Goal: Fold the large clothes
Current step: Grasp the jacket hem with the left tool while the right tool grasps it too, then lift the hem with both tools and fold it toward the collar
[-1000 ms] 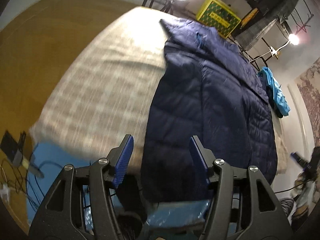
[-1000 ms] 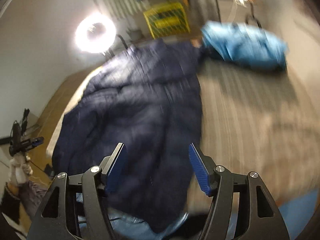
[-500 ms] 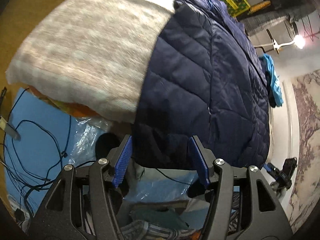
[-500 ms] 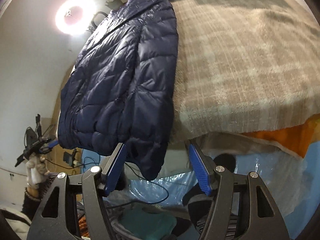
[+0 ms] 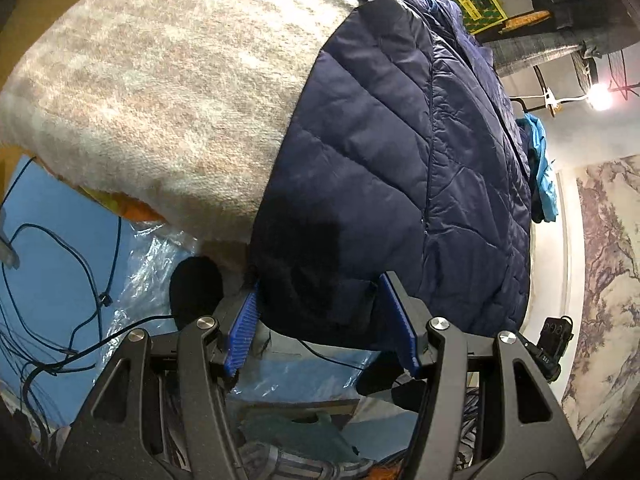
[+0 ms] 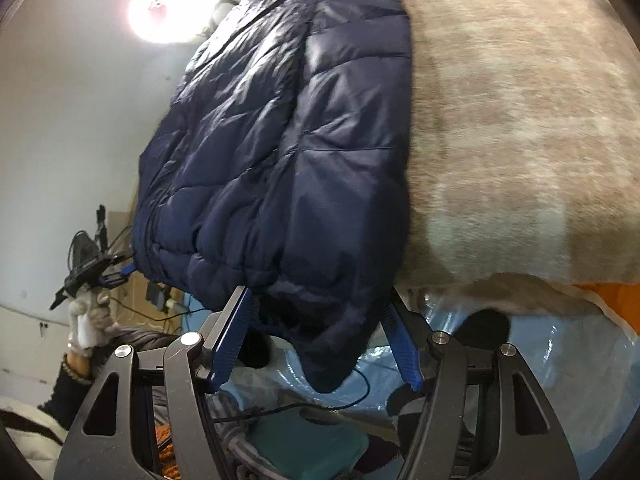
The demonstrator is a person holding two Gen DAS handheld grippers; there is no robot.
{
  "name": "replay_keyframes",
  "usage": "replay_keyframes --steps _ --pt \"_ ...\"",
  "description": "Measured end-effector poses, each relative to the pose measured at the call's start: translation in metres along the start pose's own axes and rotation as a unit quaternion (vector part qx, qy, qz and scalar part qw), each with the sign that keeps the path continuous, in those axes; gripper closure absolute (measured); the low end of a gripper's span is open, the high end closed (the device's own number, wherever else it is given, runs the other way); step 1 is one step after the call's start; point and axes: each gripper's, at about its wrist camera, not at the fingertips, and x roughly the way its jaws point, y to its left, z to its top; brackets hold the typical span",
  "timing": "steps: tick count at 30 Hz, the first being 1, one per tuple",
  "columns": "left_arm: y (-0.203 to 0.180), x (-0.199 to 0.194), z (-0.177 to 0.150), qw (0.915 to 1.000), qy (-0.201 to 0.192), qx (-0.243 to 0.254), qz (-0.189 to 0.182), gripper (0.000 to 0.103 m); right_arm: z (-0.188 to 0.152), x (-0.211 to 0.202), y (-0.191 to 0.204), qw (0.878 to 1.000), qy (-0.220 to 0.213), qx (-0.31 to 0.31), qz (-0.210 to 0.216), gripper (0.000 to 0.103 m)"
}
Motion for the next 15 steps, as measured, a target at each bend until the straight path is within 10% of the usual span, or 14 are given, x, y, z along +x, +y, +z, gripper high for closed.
replay_keyframes --steps 8,15 --pt "-0.009 -0.006 -0.008 0.9996 -0.005 0.022 0.016 0.090 -0.001 0.007 0.008 0.999 0.012 -0.012 0.031 0.092" --pt "-0.031 -0.044 -0.007 0.9977 -0.041 0.029 -0.045 0.099 0.000 -0.024 0.035 0.998 -0.029 -0.037 0.051 0.099"
